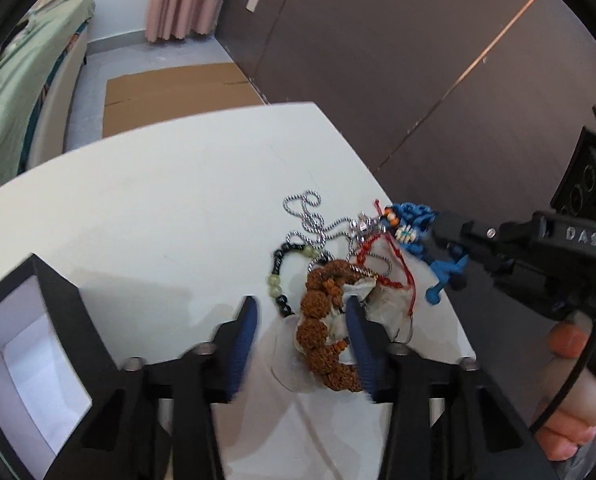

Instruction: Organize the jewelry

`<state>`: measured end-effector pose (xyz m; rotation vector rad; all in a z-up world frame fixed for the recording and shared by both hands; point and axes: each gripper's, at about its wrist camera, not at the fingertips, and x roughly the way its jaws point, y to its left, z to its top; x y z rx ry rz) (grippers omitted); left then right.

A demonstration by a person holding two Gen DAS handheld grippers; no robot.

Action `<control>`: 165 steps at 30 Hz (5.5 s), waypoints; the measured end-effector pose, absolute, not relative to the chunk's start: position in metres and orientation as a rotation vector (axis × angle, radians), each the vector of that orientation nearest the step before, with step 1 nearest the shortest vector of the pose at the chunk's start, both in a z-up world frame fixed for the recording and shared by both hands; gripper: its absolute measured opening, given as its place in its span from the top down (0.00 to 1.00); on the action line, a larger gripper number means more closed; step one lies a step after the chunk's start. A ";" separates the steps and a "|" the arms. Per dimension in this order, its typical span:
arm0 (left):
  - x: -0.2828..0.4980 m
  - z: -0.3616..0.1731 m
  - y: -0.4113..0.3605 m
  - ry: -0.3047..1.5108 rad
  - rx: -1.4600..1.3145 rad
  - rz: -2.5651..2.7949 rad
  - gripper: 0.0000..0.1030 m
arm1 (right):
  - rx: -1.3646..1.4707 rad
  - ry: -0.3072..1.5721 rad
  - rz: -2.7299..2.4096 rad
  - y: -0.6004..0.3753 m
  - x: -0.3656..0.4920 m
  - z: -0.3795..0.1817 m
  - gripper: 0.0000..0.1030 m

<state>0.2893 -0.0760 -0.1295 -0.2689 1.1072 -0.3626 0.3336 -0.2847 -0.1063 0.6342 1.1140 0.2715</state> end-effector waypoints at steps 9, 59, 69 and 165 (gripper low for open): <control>0.294 -0.147 -0.083 1.136 -0.256 -0.365 0.65 | 0.660 1.053 0.317 -0.289 0.326 -0.093 0.90; 0.266 -0.044 0.012 0.864 -0.528 -0.507 0.82 | 0.552 1.104 0.654 -0.173 0.315 -0.097 0.90; 0.280 -0.083 0.011 0.992 -0.431 -0.356 0.82 | 0.523 1.088 0.604 -0.176 0.316 -0.095 0.90; 0.265 -0.065 0.016 0.894 -0.232 -0.231 1.00 | 0.468 1.073 0.571 -0.188 0.306 -0.082 0.89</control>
